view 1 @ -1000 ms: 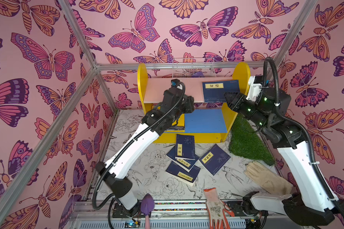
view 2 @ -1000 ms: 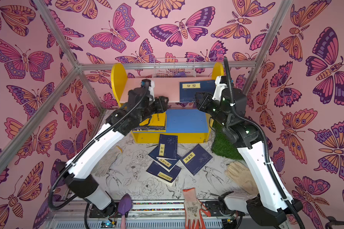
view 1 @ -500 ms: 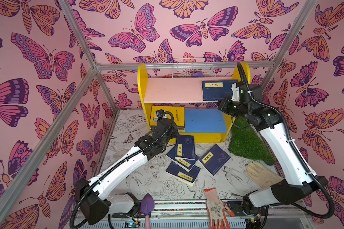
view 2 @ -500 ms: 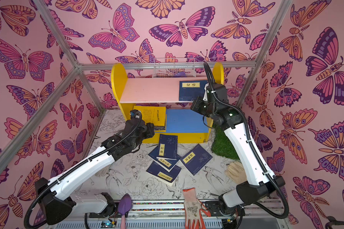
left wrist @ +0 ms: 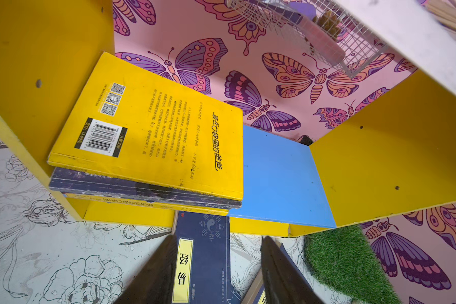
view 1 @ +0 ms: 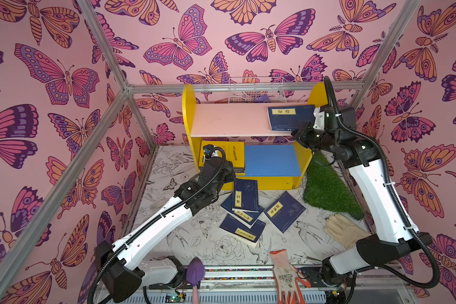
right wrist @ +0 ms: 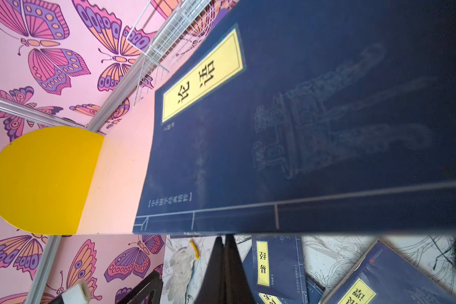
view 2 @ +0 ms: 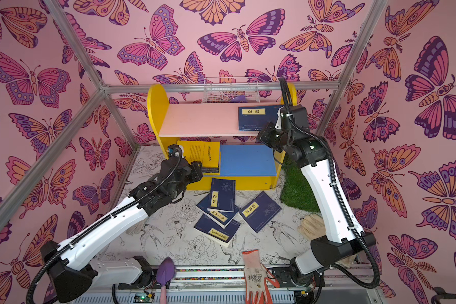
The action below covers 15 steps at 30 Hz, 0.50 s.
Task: Stacking books/files
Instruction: Move the book to the bookshelf.
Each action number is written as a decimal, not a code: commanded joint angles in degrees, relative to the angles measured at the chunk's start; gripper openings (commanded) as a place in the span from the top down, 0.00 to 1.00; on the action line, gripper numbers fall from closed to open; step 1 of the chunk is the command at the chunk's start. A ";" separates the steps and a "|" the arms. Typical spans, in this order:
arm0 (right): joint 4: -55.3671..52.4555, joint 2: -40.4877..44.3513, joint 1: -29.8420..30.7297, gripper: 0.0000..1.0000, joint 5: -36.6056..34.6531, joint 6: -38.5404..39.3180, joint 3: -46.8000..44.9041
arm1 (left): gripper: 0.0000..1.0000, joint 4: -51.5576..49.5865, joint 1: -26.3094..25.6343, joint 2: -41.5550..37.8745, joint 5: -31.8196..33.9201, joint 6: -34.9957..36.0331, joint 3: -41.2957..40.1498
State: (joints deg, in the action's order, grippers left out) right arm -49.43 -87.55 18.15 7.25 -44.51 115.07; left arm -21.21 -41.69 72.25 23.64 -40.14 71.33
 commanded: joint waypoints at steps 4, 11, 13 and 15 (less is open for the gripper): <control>-3.50 0.35 -1.61 1.00 -2.79 2.39 1.62 | 0.47 0.40 0.03 0.09 0.74 -0.36 0.39; -0.31 2.78 -2.14 1.00 0.27 4.59 -1.40 | 0.48 0.40 0.03 0.09 0.45 -0.82 0.04; 2.60 5.40 -1.96 1.00 1.74 5.98 -5.46 | 0.48 0.34 0.03 0.09 0.12 -0.62 -0.15; 3.31 8.96 -1.39 1.00 0.15 6.57 -11.43 | 0.46 0.45 0.00 0.09 -0.24 -0.08 -0.48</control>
State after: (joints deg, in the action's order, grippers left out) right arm -47.92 -83.05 16.51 7.07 -40.62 108.16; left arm -21.04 -41.69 72.27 23.57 -40.18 71.33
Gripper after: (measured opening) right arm 0.043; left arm 0.533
